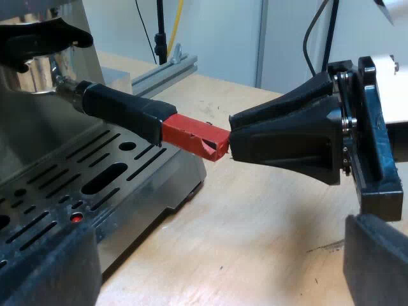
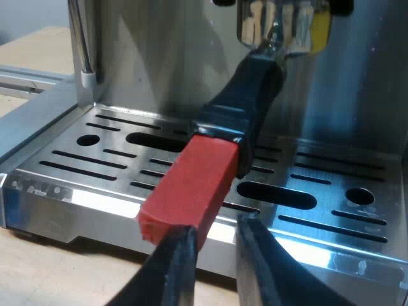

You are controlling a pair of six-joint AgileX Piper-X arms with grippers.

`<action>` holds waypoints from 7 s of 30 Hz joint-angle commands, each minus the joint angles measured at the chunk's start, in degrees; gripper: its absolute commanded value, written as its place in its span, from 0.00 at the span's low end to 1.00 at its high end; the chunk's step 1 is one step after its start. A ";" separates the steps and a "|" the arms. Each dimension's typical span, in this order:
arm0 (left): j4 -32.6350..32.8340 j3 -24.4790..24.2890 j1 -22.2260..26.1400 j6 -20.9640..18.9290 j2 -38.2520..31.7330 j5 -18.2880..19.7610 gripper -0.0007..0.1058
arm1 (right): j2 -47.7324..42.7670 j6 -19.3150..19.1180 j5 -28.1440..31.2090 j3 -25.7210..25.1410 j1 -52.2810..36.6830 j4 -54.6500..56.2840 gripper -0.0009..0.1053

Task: Grind coffee beans and then tamp

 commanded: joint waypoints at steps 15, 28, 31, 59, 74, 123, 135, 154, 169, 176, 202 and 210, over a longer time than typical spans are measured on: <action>-0.82 -0.16 -0.32 -0.51 -0.05 0.75 0.75 | -0.42 -0.39 12.08 -1.02 2.72 3.55 0.19; -0.82 -0.16 -0.32 -0.51 -0.05 0.75 0.75 | -0.78 1.21 18.09 -1.02 13.05 9.73 0.19; -0.82 -0.16 -0.32 -0.51 -0.05 1.18 0.75 | -2.15 1.21 18.23 -1.17 14.48 9.63 0.19; -2.09 -0.16 -0.32 -0.51 -0.05 3.97 0.75 | -21.12 5.82 19.40 -20.17 17.04 42.92 0.59; -2.09 -0.16 -0.32 -0.74 -0.05 4.64 0.75 | -20.41 28.16 -21.01 -26.33 -7.01 74.08 0.59; -2.09 -0.16 -0.32 -0.74 -0.05 4.64 0.75 | 2.52 22.54 -32.89 -31.05 -17.58 65.03 0.57; -2.09 -0.16 -0.32 -0.74 -0.05 4.64 0.75 | 2.52 22.52 -32.89 -31.05 -17.58 65.28 0.15; -2.09 -0.16 -0.32 -0.74 -0.05 4.64 0.75 | 1.15 21.86 -32.50 -30.42 -12.53 68.81 0.01; -2.09 -0.16 -0.32 -0.74 -0.05 4.64 0.75 | -4.51 26.84 -25.49 -25.50 -9.21 68.73 0.01; -5.96 -0.28 -0.32 -3.09 -0.05 5.28 0.75 | -6.55 26.84 -24.67 -25.50 -7.07 70.74 0.01; 22.08 -16.29 -0.32 0.06 -6.07 4.04 0.75 | -21.96 10.24 -32.13 -25.17 4.05 82.85 0.01; 29.96 -16.27 -0.32 -0.05 -11.57 1.06 0.75 | -21.84 5.17 -37.39 -19.36 3.92 74.68 0.01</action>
